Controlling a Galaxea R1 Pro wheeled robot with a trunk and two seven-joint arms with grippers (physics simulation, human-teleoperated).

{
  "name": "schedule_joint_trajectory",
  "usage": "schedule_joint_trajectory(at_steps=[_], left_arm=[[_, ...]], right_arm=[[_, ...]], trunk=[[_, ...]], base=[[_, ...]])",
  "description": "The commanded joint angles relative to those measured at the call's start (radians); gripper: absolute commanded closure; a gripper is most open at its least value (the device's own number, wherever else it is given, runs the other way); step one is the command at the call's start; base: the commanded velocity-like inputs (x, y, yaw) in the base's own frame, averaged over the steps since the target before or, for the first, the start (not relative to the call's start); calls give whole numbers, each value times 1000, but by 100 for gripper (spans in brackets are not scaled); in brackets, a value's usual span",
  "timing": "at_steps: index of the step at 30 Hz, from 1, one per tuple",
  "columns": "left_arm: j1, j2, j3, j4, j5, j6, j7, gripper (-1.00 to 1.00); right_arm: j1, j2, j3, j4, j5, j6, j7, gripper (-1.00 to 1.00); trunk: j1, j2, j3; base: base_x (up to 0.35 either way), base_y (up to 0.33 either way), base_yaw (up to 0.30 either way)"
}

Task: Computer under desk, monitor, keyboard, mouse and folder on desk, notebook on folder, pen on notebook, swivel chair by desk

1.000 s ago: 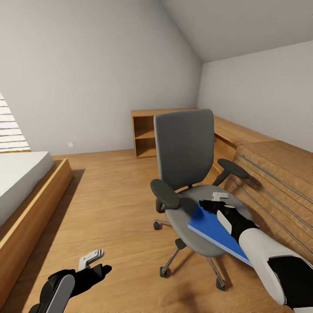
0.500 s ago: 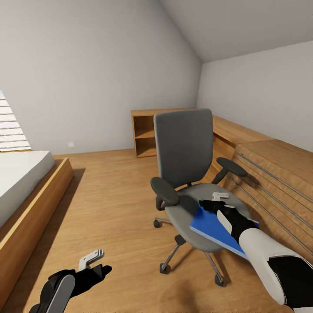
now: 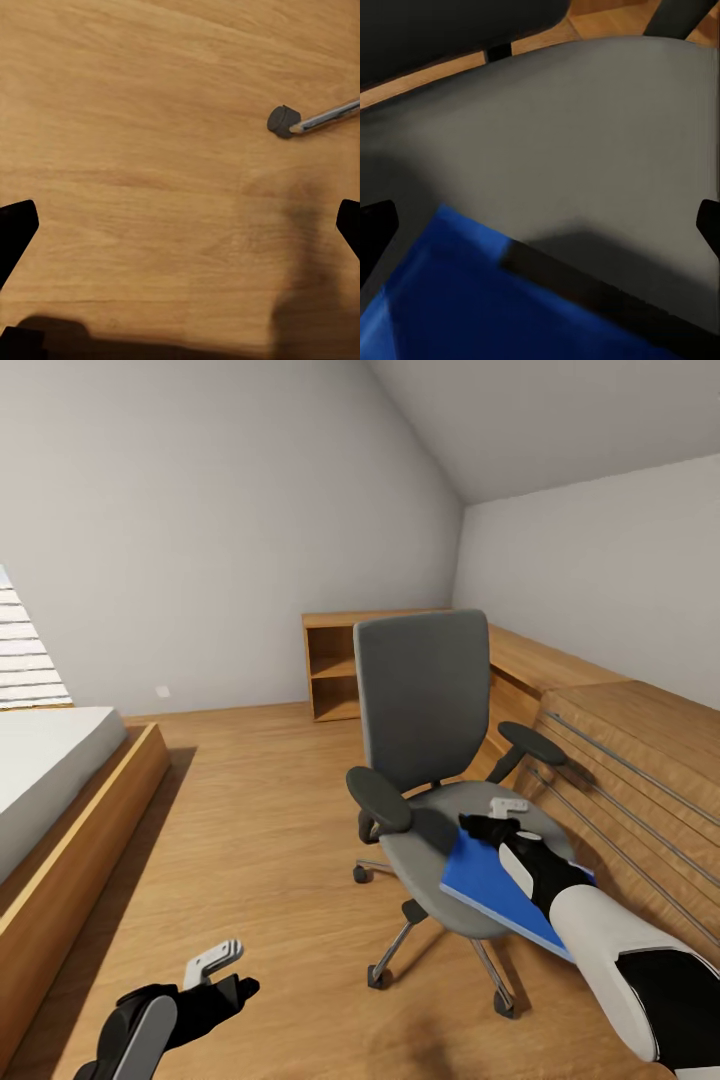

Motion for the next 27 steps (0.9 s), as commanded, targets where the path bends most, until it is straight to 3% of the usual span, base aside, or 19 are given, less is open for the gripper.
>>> schedule_joint_trajectory(at_steps=[1, 27], left_arm=[[-1, 0, -2, 4, 11, 3, 9, -100], [-1, 1, -19, 17, 11, 2, 12, -100]], right_arm=[[0, -1, 7, -1, -11, -10, 0, -100], [6, -1, 7, -10, -15, -118, 0, -100]], trunk=[[0, 0, -1], [0, 0, -1]], base=[[0, 0, 0], [0, 0, 0]])
